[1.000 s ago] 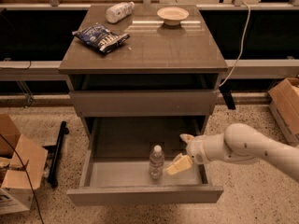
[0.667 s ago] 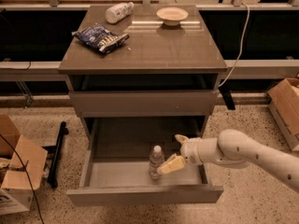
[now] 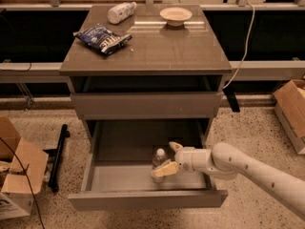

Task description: Pick water bottle from middle drawer and place on counter

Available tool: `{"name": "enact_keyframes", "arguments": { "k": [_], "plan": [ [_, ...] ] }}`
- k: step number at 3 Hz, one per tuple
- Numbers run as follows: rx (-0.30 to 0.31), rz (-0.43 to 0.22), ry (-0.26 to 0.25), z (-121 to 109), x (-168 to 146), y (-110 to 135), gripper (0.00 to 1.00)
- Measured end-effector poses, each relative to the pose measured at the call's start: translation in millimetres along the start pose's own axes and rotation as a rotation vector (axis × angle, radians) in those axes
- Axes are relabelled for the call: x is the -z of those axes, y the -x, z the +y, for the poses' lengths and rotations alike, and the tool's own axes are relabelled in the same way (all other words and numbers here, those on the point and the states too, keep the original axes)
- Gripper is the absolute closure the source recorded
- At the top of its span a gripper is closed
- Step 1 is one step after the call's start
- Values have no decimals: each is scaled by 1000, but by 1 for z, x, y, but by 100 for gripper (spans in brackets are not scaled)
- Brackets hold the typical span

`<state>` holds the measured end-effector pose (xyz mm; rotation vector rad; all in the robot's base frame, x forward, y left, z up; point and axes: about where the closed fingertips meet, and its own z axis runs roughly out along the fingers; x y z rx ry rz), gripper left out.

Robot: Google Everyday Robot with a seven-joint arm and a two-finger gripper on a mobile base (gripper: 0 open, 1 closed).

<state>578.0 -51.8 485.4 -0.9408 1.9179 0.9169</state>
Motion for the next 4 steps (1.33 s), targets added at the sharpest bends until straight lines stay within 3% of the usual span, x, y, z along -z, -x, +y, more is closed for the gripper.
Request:
{"name": "enact_keyframes", "arguments": {
  "k": [2, 3, 4],
  "plan": [
    [-34, -77, 82, 3, -34, -4, 42],
    [-26, -96, 91, 10, -26, 8, 66],
    [26, -105, 76, 23, 8, 41, 88]
  ]
}}
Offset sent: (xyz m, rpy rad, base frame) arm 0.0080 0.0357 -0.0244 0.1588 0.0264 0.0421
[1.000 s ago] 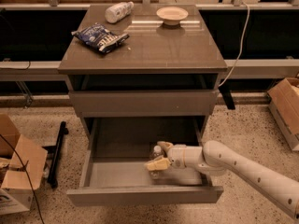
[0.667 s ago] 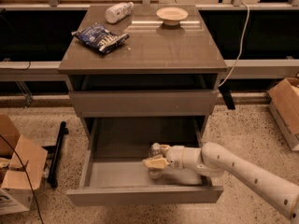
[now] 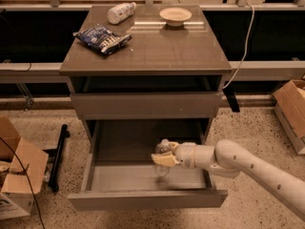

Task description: Pick water bottle from middle drawer and place on counter

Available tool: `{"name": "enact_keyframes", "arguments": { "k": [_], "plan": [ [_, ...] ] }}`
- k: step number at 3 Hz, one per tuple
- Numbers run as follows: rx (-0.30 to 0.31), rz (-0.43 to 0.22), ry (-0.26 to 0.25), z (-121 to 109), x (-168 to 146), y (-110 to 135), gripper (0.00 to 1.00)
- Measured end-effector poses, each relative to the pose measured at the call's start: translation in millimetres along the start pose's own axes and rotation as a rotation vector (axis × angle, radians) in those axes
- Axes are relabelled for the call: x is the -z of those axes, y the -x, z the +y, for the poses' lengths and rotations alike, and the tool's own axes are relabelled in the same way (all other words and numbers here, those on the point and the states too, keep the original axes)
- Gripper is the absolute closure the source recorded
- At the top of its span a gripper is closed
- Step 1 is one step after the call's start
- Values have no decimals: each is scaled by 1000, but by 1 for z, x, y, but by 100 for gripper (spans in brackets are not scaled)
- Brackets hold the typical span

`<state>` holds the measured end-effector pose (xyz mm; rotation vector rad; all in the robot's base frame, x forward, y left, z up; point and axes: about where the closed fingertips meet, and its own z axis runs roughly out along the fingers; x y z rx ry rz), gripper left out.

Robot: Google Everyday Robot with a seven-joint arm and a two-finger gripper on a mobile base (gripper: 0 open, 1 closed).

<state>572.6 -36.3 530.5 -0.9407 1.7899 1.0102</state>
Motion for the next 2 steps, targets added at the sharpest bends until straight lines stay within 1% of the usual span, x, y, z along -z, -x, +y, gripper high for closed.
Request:
{"name": "enact_keyframes", "arguments": {
  "k": [1, 2],
  "plan": [
    [38, 39, -7, 22, 53, 51, 100],
    [113, 103, -29, 31, 108, 136, 100]
  ]
}}
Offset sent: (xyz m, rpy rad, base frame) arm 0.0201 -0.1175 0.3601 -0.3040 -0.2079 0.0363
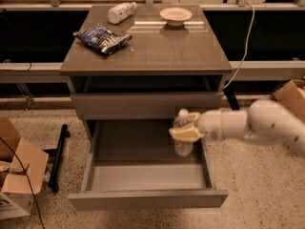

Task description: Pick water bottle from middle drawer and place on counter

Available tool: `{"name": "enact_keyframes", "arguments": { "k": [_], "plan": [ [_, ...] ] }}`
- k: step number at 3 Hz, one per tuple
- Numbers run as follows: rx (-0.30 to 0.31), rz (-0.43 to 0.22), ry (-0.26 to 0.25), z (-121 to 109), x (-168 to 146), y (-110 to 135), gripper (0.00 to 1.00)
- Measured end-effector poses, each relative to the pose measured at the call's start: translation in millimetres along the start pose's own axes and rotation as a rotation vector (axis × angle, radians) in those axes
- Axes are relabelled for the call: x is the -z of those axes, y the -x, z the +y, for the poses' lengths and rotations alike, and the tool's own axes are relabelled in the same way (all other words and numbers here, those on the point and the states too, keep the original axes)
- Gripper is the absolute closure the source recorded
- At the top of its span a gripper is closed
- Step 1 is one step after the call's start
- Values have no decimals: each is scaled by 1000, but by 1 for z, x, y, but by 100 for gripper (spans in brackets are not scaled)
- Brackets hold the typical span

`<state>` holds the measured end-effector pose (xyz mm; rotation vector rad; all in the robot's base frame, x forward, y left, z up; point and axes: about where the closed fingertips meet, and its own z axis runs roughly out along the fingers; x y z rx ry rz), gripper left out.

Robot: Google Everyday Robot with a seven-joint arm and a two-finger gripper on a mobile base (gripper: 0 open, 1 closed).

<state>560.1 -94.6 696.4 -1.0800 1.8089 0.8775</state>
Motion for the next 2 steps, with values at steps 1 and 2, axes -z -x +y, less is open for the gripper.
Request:
{"name": "enact_keyframes", "arguments": {
  "k": [1, 2],
  "plan": [
    [98, 78, -40, -16, 53, 96, 100],
    [158, 200, -107, -28, 97, 219, 100]
  ]
}}
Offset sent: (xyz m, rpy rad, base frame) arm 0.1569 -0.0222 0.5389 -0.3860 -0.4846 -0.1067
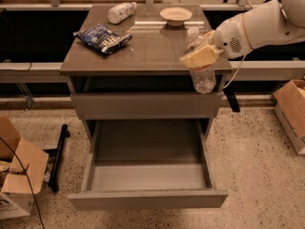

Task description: Pick water bottle from middle drawer and place on counter

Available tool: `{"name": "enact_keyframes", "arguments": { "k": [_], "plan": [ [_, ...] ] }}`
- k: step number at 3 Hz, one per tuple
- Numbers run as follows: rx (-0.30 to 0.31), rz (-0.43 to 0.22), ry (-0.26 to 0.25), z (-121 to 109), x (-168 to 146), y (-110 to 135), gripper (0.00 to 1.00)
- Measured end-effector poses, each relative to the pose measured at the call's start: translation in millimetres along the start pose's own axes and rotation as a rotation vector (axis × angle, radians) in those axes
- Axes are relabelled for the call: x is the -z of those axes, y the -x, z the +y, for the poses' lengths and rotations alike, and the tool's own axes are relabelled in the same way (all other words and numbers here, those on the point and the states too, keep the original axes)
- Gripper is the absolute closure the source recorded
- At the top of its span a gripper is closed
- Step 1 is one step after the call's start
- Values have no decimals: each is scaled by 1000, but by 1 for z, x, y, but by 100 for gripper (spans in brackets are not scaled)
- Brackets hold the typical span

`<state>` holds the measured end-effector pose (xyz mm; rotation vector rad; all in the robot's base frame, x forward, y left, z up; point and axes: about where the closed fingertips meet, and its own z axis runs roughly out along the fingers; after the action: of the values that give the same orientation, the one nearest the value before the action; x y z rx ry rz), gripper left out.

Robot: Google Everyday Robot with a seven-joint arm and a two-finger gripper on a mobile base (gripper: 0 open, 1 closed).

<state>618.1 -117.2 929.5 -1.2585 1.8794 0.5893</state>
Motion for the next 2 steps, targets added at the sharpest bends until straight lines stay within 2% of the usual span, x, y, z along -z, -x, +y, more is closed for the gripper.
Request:
{"name": "enact_keyframes", "arguments": {
  "k": [1, 2],
  "plan": [
    [0, -1, 0, 0, 0, 0, 100],
    [55, 39, -40, -15, 1, 7, 100]
  ]
}}
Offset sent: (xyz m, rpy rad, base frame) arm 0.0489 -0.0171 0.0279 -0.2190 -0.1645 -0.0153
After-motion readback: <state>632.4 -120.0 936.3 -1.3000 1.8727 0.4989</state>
